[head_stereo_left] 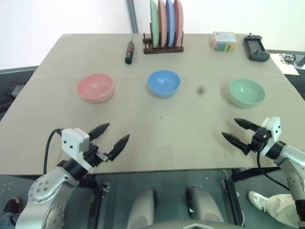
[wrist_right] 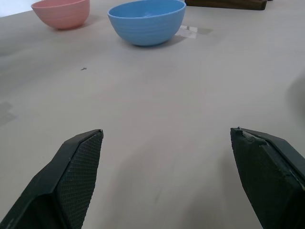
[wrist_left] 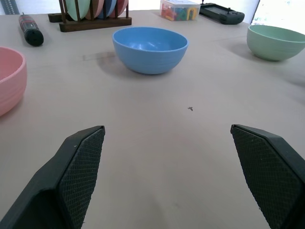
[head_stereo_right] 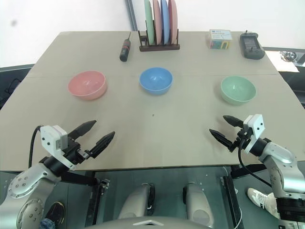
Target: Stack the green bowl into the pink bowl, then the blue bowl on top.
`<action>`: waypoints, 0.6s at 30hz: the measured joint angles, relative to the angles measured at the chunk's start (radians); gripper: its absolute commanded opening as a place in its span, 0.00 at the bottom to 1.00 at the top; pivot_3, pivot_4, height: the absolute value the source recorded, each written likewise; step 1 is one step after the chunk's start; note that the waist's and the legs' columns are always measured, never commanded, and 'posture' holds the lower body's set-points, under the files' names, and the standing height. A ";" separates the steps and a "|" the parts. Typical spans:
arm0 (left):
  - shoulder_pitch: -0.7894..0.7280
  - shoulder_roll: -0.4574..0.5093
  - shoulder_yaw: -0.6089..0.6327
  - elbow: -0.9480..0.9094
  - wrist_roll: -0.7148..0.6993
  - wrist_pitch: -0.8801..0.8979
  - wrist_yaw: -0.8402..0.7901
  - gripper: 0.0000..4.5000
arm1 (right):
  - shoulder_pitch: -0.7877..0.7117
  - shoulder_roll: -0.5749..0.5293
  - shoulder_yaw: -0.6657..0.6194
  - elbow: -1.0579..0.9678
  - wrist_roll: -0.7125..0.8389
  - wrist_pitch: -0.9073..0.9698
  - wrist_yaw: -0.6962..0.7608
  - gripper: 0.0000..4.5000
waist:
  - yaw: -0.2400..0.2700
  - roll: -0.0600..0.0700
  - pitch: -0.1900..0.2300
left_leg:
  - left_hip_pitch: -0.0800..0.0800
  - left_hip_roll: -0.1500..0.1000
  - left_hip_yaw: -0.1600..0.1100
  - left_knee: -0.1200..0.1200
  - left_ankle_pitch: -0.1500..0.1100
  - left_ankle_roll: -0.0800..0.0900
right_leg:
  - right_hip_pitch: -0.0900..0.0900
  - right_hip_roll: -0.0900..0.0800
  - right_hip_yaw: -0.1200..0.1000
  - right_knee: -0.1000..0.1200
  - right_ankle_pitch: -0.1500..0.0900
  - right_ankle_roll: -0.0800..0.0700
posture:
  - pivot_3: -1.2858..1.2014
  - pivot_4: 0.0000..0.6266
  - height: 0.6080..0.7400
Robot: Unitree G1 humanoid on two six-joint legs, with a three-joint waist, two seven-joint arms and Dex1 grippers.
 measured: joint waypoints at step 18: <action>0.014 -0.011 -0.007 0.073 0.002 -0.084 -0.058 1.00 | -0.014 -0.018 0.008 0.001 -0.045 -0.001 -0.003 0.99 | 0.000 0.000 0.000 | 0.000 0.000 0.000 0.000 0.000 0.000 | 0.000 0.000 0.000 0.000 0.000 0.000 | 0.52 0.24 1.00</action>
